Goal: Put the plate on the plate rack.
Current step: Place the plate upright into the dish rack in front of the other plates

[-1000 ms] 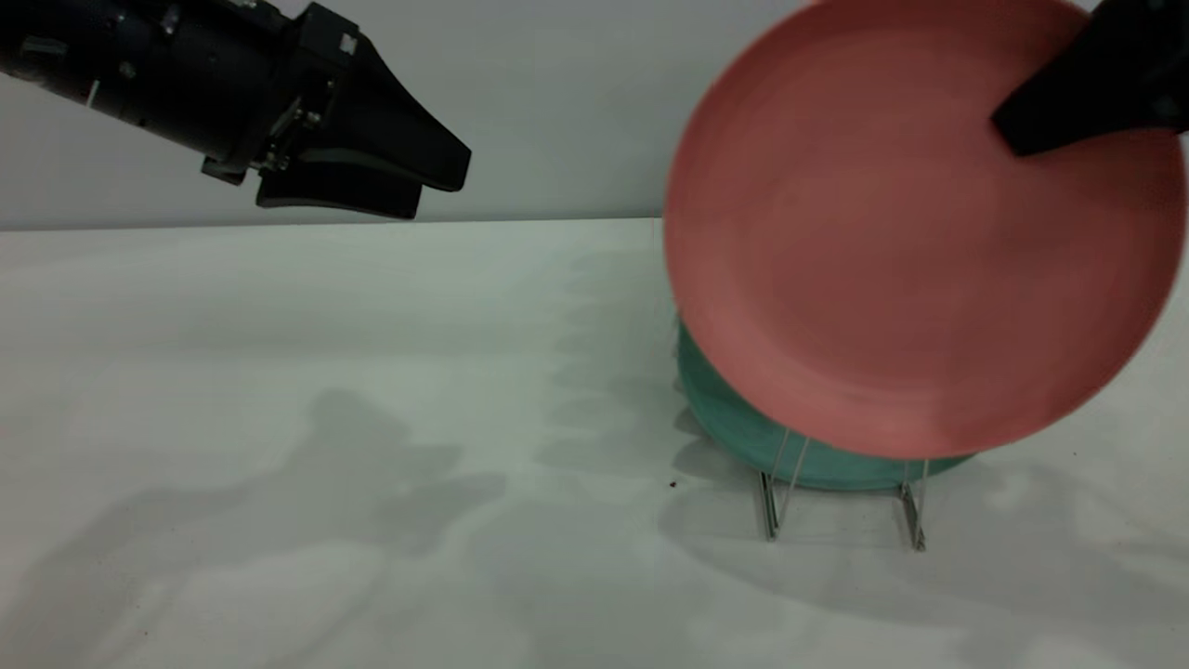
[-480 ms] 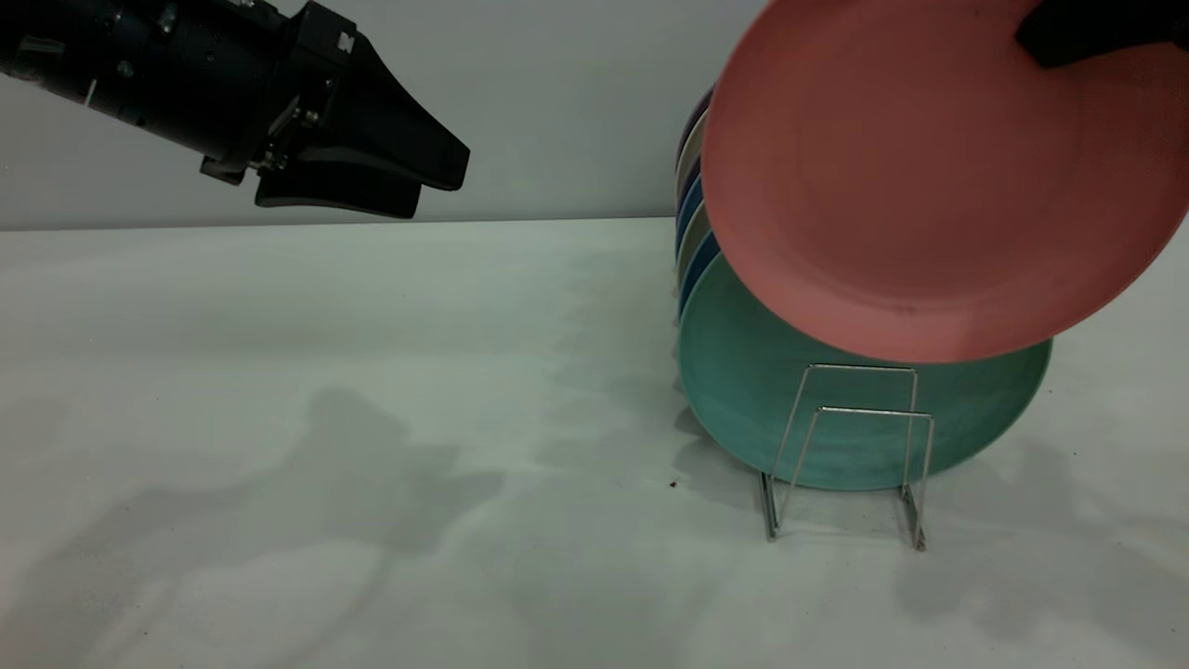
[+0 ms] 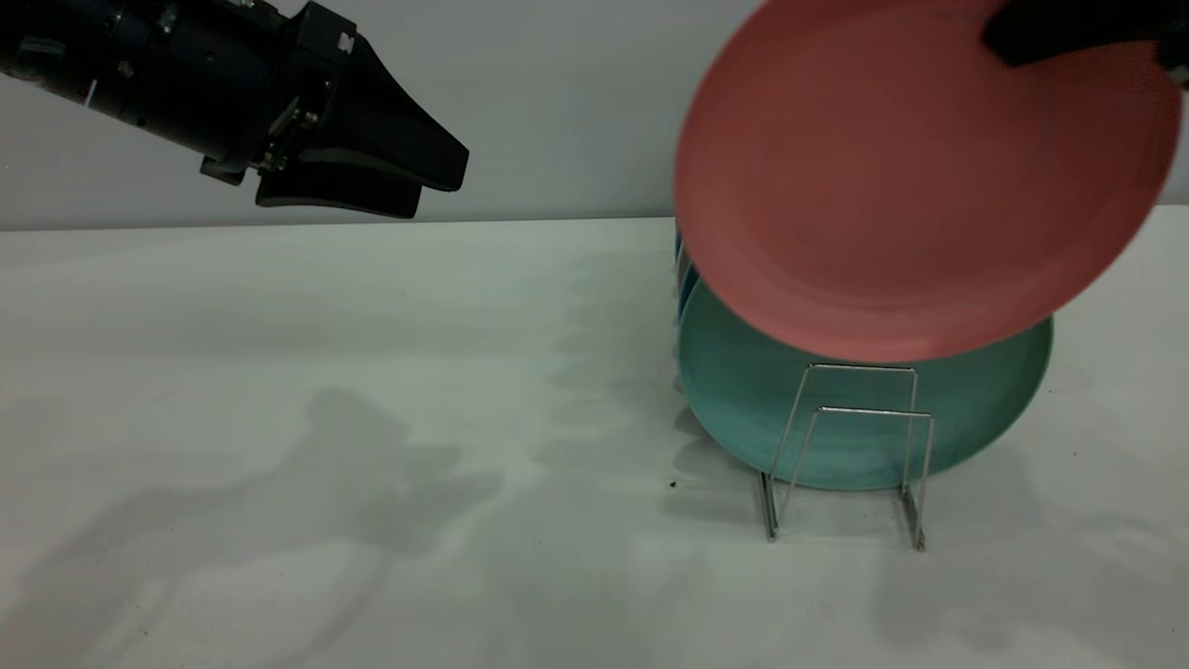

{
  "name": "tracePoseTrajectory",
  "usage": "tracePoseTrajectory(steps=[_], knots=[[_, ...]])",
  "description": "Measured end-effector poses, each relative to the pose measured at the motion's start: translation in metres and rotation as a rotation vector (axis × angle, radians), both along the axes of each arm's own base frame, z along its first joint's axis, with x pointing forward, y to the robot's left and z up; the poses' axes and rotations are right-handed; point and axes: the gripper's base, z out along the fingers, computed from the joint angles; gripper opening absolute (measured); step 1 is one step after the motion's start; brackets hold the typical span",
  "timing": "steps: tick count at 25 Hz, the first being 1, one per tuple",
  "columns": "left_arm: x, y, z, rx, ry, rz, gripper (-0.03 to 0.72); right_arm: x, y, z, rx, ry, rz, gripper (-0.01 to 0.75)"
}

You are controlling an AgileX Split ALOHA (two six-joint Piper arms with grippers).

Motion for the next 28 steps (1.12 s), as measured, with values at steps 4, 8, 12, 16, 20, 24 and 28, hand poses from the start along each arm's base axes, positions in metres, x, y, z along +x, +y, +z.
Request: tracePoseTrajectory(steps=[4, 8, 12, 16, 20, 24, 28], knots=[[0.000, 0.000, 0.000, 0.000, 0.000, 0.000, 0.520, 0.003, 0.004, -0.006, -0.002, 0.012, 0.000, 0.087], [0.000, 0.000, 0.000, 0.000, -0.001, -0.001, 0.520, 0.008, 0.004, -0.013, -0.018, 0.020, -0.004, 0.087], [0.000, 0.000, 0.000, 0.000, 0.000, -0.001, 0.520, 0.012, 0.003, -0.019, -0.037, 0.017, -0.010, 0.086], [0.000, 0.000, 0.000, 0.000, 0.000, -0.001, 0.520, 0.016, 0.002, -0.025, -0.059, 0.012, -0.015, 0.086], [0.000, 0.000, 0.000, 0.001, -0.001, 0.000, 0.520, 0.020, 0.002, -0.031, -0.069, 0.016, -0.023, 0.086], [0.000, 0.000, 0.000, 0.001, -0.001, 0.000, 0.520, 0.023, 0.002, -0.038, -0.072, 0.039, -0.024, 0.086], [0.000, 0.000, 0.000, 0.002, -0.002, 0.001, 0.520, 0.026, 0.003, -0.048, -0.075, 0.070, -0.023, 0.086]])
